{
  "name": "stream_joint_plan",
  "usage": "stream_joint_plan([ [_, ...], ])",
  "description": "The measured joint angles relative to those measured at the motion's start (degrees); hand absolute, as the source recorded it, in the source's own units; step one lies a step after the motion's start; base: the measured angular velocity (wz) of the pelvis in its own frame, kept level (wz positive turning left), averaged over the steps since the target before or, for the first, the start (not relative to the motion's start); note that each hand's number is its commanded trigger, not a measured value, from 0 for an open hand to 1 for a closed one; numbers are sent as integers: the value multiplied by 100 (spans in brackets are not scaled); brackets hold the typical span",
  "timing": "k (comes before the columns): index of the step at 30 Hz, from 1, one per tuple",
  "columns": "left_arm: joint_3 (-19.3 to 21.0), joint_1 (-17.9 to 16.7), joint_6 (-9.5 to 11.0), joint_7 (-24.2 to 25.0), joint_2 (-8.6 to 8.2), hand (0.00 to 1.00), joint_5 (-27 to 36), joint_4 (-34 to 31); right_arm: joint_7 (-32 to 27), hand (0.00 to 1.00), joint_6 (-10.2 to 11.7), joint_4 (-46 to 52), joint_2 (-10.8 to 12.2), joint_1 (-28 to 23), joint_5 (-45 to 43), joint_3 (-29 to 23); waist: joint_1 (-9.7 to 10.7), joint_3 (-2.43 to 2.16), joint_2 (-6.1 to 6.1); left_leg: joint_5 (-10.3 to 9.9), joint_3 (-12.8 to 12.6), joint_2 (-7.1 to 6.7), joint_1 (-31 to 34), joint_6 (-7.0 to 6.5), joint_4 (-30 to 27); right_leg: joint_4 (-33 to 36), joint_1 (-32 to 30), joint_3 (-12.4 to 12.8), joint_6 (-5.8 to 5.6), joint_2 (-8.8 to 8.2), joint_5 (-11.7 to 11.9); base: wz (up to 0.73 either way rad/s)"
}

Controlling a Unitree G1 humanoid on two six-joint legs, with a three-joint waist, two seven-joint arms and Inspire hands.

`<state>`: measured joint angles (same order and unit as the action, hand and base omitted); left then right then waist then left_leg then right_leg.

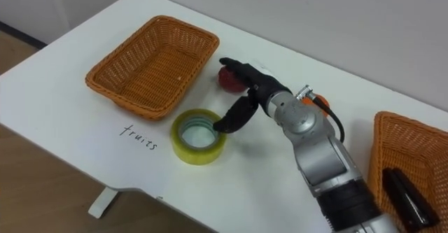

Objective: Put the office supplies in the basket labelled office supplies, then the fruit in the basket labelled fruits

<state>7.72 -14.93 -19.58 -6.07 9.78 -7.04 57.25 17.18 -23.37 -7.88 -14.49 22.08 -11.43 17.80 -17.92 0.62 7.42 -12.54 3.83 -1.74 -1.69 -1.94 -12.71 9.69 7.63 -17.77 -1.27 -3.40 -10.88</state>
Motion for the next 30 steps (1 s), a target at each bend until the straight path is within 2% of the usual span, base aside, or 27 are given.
stream_joint_plan([
  [7, -23, 20, -5, 6, 41, 0, -1, -68, -26, 0, 0, -199, 153, 0, 41, 404, -7, -5, 54, 1, 26, -9, 1, 3, 6, -1, 9, 15, 0, 11, 0, 2],
  [9, -26, 24, -5, 9, 42, 0, -1, -94, -29, 0, -5, -274, 196, 0, 45, 414, -60, 11, 94, 1, 42, -5, 4, 3, 5, -1, 9, 13, 0, 11, 0, 0],
  [15, -26, 43, -10, 52, 45, 0, -2, -173, -109, 0, -27, -276, 222, 0, 46, 458, -203, 12, 157, 0, 79, -11, 30, 3, 2, -3, 1, -44, 0, 11, 0, 3],
  [19, -25, 44, -30, 60, 45, 0, -2, -215, -118, 0, -52, -276, 222, 0, 54, 458, -259, 15, 161, 0, 99, -11, 43, 4, 1, -4, -2, -106, 0, 11, 0, 3],
  [30, -31, 53, -34, 55, 45, 0, 18, -213, -149, 0, -50, -330, 222, 0, 38, 484, -253, 34, 134, 0, 115, -13, 59, 4, -3, -8, -3, -139, 0, 5, 0, 0],
])
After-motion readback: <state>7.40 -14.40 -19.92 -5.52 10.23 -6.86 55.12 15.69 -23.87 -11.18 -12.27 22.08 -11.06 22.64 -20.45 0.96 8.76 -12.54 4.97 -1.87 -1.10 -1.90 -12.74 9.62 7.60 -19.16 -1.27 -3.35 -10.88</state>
